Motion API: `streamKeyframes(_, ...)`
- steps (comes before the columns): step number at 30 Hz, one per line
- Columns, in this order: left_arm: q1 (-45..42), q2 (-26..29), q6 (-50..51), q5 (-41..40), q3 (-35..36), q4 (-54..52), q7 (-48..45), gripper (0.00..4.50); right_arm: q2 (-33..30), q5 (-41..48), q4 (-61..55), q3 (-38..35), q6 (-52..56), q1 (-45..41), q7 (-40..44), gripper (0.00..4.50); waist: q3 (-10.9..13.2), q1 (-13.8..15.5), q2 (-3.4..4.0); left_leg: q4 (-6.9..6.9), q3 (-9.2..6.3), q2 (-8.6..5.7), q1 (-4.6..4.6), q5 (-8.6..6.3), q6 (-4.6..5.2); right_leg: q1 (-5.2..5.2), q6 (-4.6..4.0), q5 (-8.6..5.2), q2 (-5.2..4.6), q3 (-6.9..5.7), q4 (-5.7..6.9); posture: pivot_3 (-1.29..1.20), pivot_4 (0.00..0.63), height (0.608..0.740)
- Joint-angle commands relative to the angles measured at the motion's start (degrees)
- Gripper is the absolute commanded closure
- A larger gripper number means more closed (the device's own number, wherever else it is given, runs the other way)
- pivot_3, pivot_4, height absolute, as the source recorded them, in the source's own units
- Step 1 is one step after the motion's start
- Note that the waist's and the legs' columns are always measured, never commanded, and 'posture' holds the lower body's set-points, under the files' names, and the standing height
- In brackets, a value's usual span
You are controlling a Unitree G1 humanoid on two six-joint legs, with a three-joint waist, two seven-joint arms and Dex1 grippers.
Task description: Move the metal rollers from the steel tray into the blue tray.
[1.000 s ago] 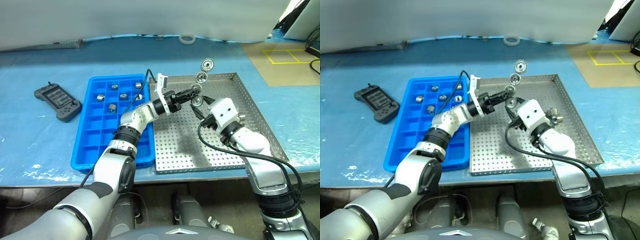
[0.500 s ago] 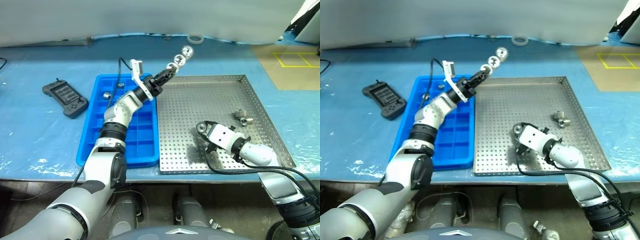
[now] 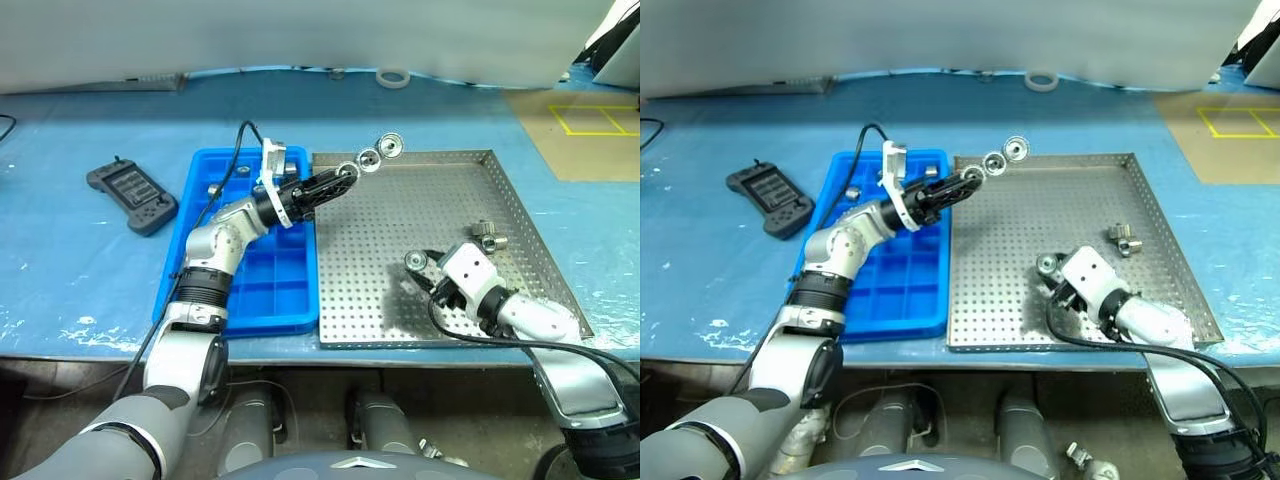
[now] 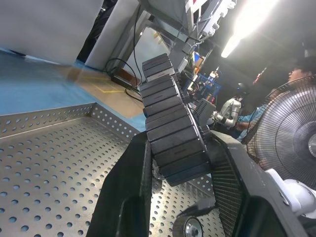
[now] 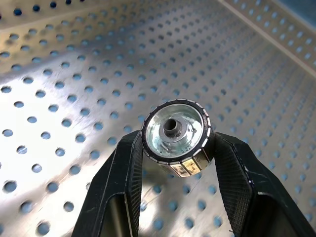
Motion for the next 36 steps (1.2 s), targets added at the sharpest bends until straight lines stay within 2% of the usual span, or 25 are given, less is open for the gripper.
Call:
streamKeyframes(1,-0.8,-0.9,-0.3,-1.7,0.1,-3.4,0.5,3.12,2.2,3.2,-1.9,-0.8,1.4,1.5,-0.1,2.72,0.0,-0.1,0.0,0.0,0.0,0.0,0.03,0.0,0.0,0.05,0.0,0.0,0.0,0.0,-0.07,-0.28,0.15,0.74)
streamKeyframes(4,-0.5,-1.1,0.1,-1.8,-0.2,-4.1,0.7,3.12,5.5,4.4,4.2,-4.0,1.9,1.9,-3.0,2.72,0.0,-0.1,0.0,-0.03,0.01,-0.01,0.09,0.0,0.0,0.09,0.0,0.0,0.0,0.03,-0.12,-0.28,0.15,0.74)
streamKeyframes(9,-0.5,-0.8,-0.1,-1.5,0.2,-3.4,1.2,3.12,7.1,4.1,12.2,-7.6,-1.6,3.0,-6.0,2.72,0.0,0.0,0.0,-0.17,0.02,-0.01,0.25,0.0,-0.01,0.32,0.0,0.0,0.03,0.0,-0.39,-0.29,0.15,0.74)
streamKeyframes(17,0.2,-0.7,0.5,-1.5,-0.6,-4.0,1.0,3.12,8.2,6.3,10.0,-8.1,-2.6,4.7,-6.5,2.72,0.0,-0.1,-0.01,-0.18,0.03,-0.01,0.23,-0.03,0.05,0.36,0.0,0.0,0.03,-0.01,-0.5,-0.3,0.15,0.74)
streamKeyframes(21,0.0,-0.7,0.4,-1.3,-0.8,-3.7,0.8,3.12,8.5,7.5,9.5,-9.3,-2.4,4.9,-6.9,1.27,0.0,0.1,-0.01,-0.21,0.03,-0.01,0.22,-0.03,0.05,0.36,0.0,0.0,0.03,-0.04,-0.53,-0.3,0.15,0.74)
streamKeyframes(23,0.0,-0.6,0.5,-1.4,-0.7,-3.6,0.9,3.12,8.4,11.8,7.4,-10.1,1.3,4.9,-4.7,0.71,0.0,0.1,0.01,-0.24,0.03,-0.01,0.19,-0.04,0.06,0.33,0.0,0.0,0.02,-0.06,-0.54,-0.31,0.15,0.74)
streamKeyframes(28,0.1,-0.5,0.6,-1.5,-0.8,-3.6,0.8,3.12,6.6,17.2,-0.4,-12.0,6.6,3.0,-3.1,0.71,-0.1,0.0,0.1,-0.34,0.01,0.01,-0.04,-0.06,0.11,0.13,0.01,0.0,0.02,-0.18,-0.5,-0.31,0.15,0.74)
streamKeyframes(32,-0.3,-0.7,0.4,-1.2,-0.9,-2.8,0.7,3.12,5.7,30.8,-10.9,-15.7,16.5,-5.8,-4.5,0.71,-0.1,-1.0,0.13,-0.28,0.02,0.0,-0.09,-0.06,0.12,0.05,0.03,0.02,0.02,-0.12,-0.42,-0.32,0.15,0.74)
streamKeyframes(36,-1.0,-2.2,-0.1,-1.5,-1.1,-2.6,1.0,3.12,9.4,39.3,-11.3,-18.1,21.4,-14.4,-10.6,0.71,-0.1,-0.9,0.12,-0.27,0.01,0.06,0.35,0.06,-0.09,0.4,0.02,0.01,0.06,-0.11,-0.41,-0.32,0.15,0.74)
